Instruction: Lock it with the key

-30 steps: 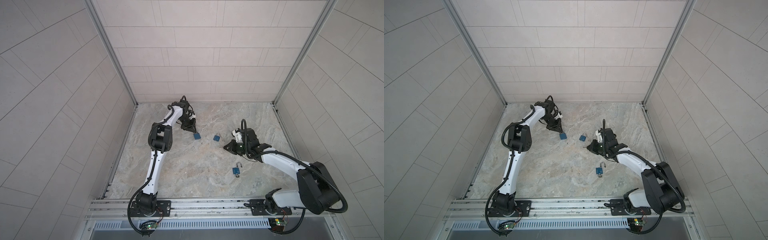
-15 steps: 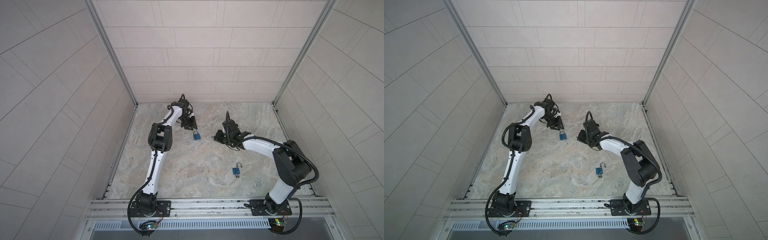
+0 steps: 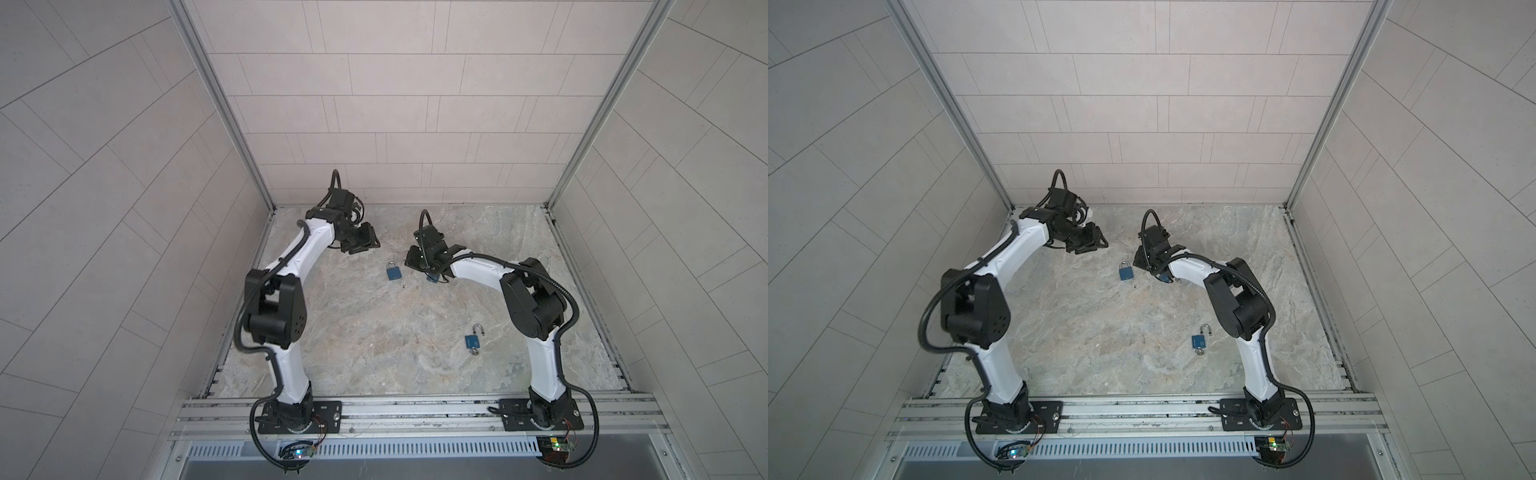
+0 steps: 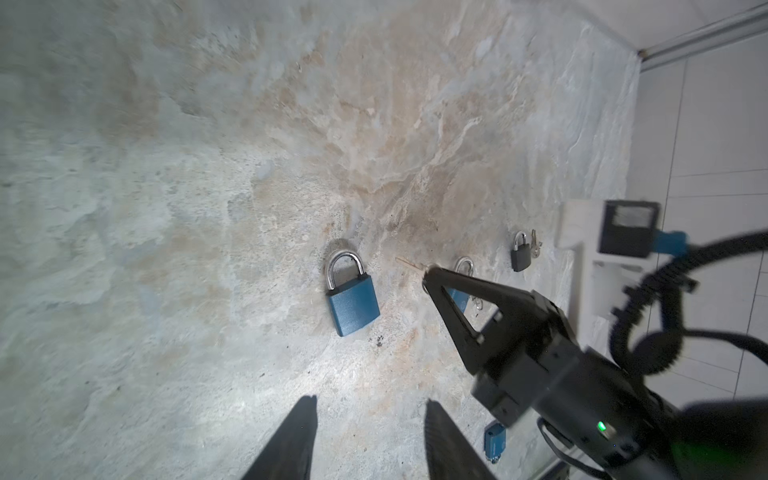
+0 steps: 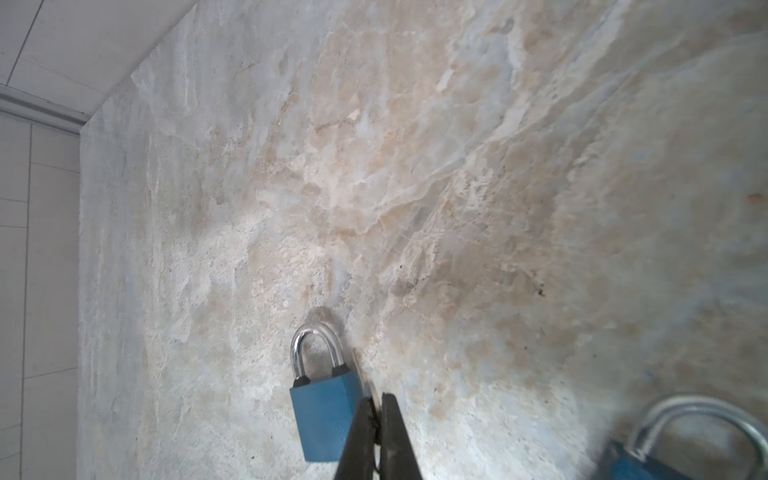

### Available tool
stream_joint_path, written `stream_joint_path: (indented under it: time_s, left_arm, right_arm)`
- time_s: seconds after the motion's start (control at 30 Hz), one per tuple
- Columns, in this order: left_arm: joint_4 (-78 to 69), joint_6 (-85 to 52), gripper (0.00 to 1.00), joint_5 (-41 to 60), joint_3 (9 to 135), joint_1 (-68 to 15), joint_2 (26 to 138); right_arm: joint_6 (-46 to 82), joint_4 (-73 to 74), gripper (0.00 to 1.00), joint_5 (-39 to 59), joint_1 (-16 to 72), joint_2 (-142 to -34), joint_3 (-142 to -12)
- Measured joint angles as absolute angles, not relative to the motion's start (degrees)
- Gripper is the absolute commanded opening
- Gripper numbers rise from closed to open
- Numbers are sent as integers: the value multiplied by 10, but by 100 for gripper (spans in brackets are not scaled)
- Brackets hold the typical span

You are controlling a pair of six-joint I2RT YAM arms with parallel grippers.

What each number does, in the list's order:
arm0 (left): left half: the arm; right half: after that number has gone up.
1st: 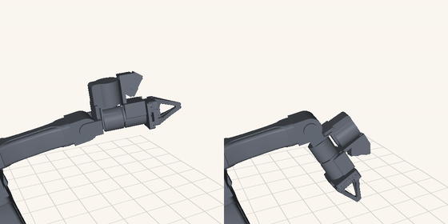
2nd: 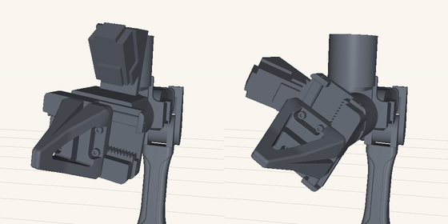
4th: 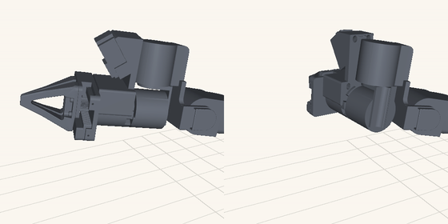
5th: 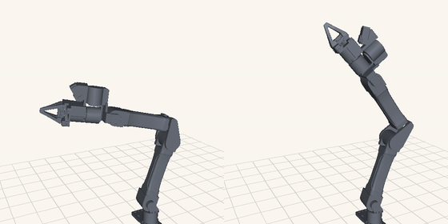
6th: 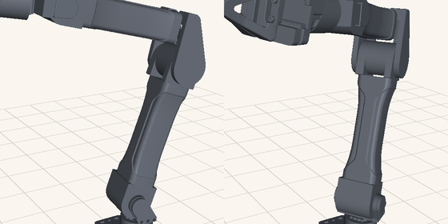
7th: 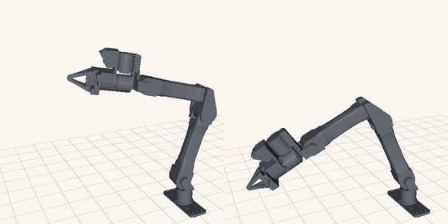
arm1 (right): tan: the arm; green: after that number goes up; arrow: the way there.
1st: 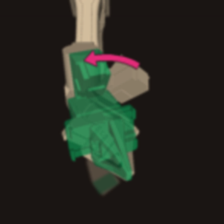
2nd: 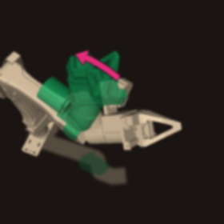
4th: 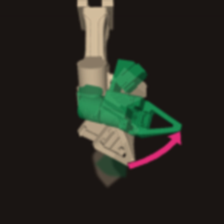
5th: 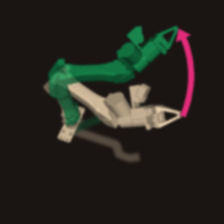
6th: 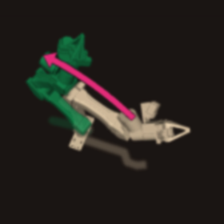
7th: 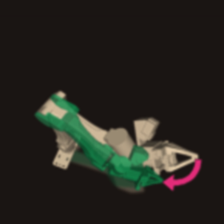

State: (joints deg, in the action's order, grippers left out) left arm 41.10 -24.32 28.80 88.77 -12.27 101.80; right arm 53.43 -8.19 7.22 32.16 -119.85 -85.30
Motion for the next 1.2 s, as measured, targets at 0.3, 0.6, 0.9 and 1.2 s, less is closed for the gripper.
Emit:
stream_joint_path:
  time_s: [0.3,0.6,0.9,1.2]
  left_arm:
    - [278,-341,53,277,560,-123,785]
    - [245,-366,64,205,490,-123,584]
    - [249,-370,82,139,453,-123,520]
    - [317,-373,90,113,451,-123,477]
  right_arm:
    - [541,-113,0,51,333,-1246,-904]
    - [554,-119,25,34,355,-1251,-892]
    - [555,-111,43,16,365,-1216,-836]
    - [503,-203,60,-11,374,-1058,-723]
